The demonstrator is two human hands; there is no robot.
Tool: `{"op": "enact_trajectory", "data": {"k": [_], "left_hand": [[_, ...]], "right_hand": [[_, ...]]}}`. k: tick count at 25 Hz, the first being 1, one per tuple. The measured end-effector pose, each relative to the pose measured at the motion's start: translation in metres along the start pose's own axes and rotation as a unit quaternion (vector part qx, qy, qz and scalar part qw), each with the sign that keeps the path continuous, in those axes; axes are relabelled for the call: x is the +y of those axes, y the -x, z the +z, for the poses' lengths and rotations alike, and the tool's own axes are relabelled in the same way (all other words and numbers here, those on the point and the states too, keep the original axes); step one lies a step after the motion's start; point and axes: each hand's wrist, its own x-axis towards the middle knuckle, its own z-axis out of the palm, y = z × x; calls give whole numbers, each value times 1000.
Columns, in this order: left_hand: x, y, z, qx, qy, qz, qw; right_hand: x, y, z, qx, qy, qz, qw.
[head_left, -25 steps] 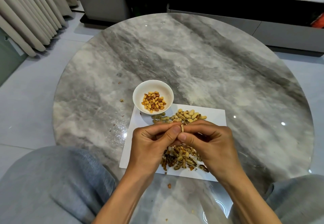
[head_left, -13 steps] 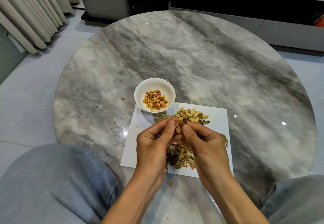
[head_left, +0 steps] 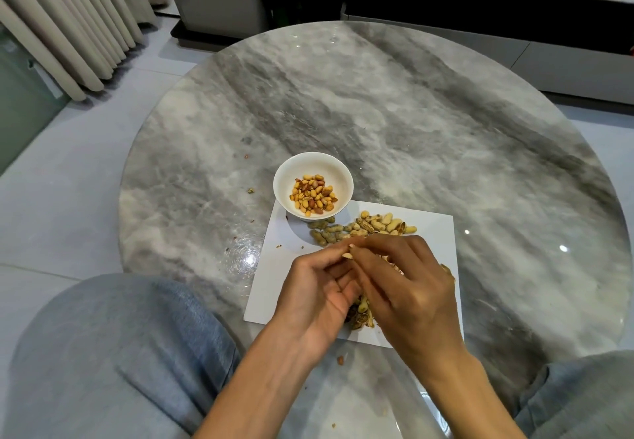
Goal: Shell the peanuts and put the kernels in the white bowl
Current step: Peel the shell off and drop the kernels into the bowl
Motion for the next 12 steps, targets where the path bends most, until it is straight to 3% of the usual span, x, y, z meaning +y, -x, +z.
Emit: {"op": "enact_trajectory", "data": {"k": [6, 12], "left_hand": [[-1, 1, -1, -27, 5, -18, 999], [-1, 2, 1, -25, -43, -5, 999]], "right_hand": [[0, 6, -5, -14, -9, 8, 1000], [-7, 5, -5, -1, -129, 157, 979]]}}
